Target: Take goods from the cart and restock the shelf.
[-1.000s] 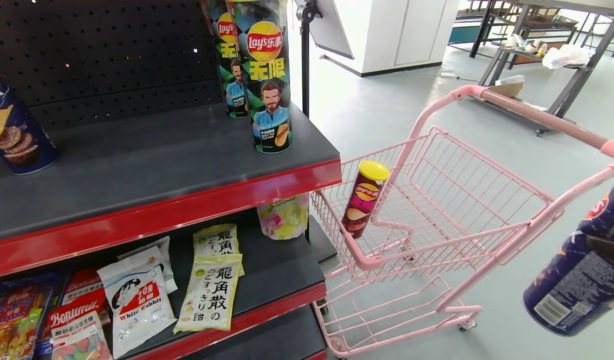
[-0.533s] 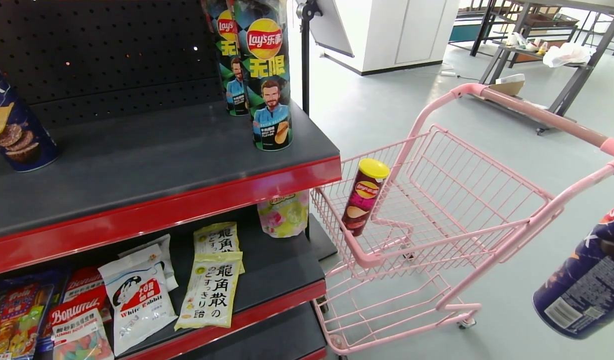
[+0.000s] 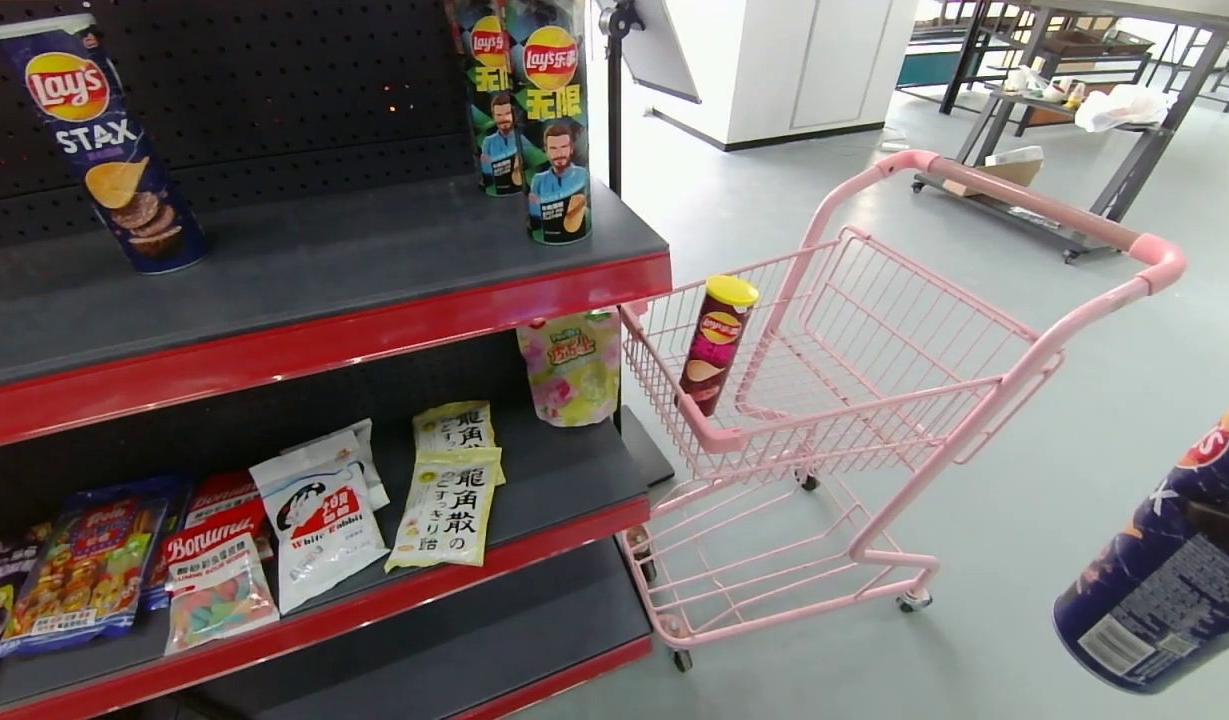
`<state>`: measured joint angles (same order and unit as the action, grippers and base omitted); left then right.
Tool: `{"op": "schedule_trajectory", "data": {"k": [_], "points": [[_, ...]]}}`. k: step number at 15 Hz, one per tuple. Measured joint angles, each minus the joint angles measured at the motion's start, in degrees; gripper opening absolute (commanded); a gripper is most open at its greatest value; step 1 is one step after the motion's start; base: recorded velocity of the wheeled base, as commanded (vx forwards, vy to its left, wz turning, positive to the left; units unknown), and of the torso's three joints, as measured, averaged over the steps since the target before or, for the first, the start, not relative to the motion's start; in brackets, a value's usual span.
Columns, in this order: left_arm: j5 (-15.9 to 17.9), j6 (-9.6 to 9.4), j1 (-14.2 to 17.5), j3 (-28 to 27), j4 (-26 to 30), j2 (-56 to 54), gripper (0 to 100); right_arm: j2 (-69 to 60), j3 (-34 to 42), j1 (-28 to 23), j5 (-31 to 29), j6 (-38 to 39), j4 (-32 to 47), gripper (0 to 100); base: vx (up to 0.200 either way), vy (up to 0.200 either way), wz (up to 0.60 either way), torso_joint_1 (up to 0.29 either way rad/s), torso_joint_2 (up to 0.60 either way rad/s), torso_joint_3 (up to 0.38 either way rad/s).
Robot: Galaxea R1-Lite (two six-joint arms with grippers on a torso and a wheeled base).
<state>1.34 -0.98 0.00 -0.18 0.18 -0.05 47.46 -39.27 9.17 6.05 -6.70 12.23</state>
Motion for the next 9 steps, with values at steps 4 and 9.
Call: {"op": "schedule_trajectory", "data": {"k": [4, 9], "points": [[0.05, 0.44, 0.00, 0.00, 0.04, 0.00, 100, 0.37, 0.77, 0.22, 0.88, -2.38, -0.09, 0, 0.000, 0.000, 0.00, 0.054, -0.13, -0.090], [0.07, 0.44, 0.00, 0.00, 0.02, 0.00, 100, 2.12, 0.07, 1.33, 3.01, -3.74, -0.09, 0, 0.000, 0.000, 0.00, 0.181, -0.51, -0.317]]}}
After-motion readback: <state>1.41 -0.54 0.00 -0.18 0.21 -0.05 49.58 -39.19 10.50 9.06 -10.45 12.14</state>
